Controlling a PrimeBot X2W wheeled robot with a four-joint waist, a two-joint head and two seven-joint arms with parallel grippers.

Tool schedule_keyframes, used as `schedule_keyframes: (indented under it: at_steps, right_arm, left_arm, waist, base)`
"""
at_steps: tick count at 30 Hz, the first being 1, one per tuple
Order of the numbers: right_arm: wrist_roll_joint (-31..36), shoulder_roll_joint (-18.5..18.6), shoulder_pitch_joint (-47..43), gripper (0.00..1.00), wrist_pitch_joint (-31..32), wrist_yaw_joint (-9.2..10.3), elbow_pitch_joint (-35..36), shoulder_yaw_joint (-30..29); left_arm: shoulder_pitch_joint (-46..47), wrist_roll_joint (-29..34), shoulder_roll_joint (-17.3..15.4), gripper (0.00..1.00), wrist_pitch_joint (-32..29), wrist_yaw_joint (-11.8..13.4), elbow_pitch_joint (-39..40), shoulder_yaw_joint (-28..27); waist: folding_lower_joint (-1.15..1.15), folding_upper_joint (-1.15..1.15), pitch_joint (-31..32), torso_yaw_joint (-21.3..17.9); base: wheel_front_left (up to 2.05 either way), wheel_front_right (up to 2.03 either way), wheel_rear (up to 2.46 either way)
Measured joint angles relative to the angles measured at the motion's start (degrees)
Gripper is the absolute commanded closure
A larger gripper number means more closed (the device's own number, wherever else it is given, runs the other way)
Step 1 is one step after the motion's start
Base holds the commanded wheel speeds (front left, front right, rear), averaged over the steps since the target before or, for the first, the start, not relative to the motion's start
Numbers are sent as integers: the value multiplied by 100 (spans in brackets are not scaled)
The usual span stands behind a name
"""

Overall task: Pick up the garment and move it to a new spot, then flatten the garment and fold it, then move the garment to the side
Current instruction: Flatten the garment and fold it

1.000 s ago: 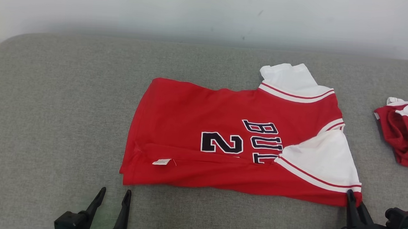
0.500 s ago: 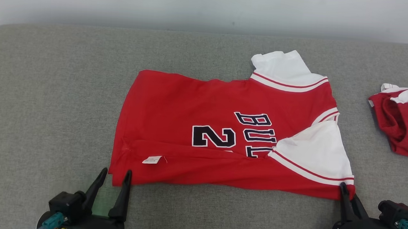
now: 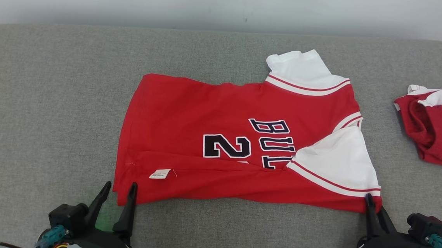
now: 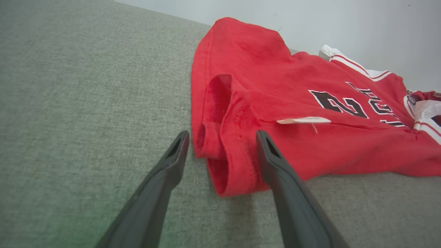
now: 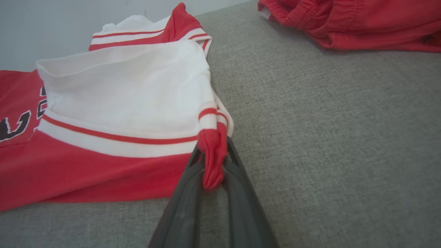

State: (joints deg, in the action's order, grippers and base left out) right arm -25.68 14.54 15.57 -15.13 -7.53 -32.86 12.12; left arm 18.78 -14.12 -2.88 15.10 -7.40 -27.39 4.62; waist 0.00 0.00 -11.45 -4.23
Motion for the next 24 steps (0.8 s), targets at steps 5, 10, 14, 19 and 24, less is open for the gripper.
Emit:
schedule_keyframes:
  at_steps: [5,10,14,19,24]
  right_arm:
    - [-2,-4,3,100,0,0,-2,5]
    - [-2,-10,4,100,0,0,-3,11]
    - [-13,-15,6,100,0,0,1,11]
    - [-34,-15,4,100,1,0,-1,-8]
    - [-52,-30,-10,100,2,0,-43,13]
  left_arm:
    - [20,-107,0,52,0,-4,-13,220]
    - [18,-199,-13,100,0,-5,-9,397]
    - [1,-200,-32,100,0,-5,64,412]
    - [-29,-198,-41,100,0,-7,103,344]
    - [-132,-189,-46,100,0,-7,-31,313]
  waist:
    - [0,0,9,4]
    - [0,0,19,17]
    - [0,0,30,17]
    - [0,0,65,22]
    - [0,0,162,21]
  base:
    - [0,0,0]
    - [0,0,0]
    - [0,0,0]
    - [0,0,0]
    - [0,0,0]
